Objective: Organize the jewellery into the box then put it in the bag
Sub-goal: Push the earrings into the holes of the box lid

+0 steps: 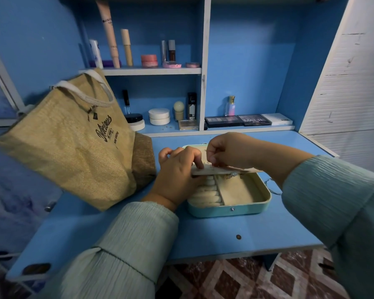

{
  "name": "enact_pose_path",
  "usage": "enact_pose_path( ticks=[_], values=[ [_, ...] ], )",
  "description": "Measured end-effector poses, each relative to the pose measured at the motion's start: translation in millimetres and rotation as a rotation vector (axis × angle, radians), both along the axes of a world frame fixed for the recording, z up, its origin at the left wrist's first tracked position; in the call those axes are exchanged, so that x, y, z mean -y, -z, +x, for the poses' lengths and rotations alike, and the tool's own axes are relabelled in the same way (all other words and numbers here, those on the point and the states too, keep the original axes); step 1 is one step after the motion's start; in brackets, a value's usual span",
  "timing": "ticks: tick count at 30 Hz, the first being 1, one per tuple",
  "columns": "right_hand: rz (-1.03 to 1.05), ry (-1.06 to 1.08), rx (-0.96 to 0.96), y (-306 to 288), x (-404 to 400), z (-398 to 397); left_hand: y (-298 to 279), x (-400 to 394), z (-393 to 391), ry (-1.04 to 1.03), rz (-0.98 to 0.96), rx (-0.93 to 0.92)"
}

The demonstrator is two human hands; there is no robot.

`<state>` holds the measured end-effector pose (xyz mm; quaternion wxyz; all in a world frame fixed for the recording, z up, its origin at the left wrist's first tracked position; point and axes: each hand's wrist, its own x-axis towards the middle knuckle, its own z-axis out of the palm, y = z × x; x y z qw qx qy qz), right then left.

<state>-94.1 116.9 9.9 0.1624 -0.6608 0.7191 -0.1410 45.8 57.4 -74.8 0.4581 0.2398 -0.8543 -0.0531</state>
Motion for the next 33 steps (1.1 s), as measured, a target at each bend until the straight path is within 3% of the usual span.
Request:
enact_pose_path(
  ticks=[5, 17, 33],
  values=[
    [0.002, -0.021, -0.016, -1.1, -2.9, 1.3, 0.5, -1.2, 0.5, 0.035, 0.049, 0.001],
    [0.053, -0.047, -0.091, -4.2, -4.4, 6.2, 4.4, 1.9, -1.8, -0.010, -0.056, -0.001],
    [0.127, -0.128, -0.382, -3.6, 1.8, 12.3, 2.3, 0.4, 0.1, -0.036, -0.072, 0.066]
  ],
)
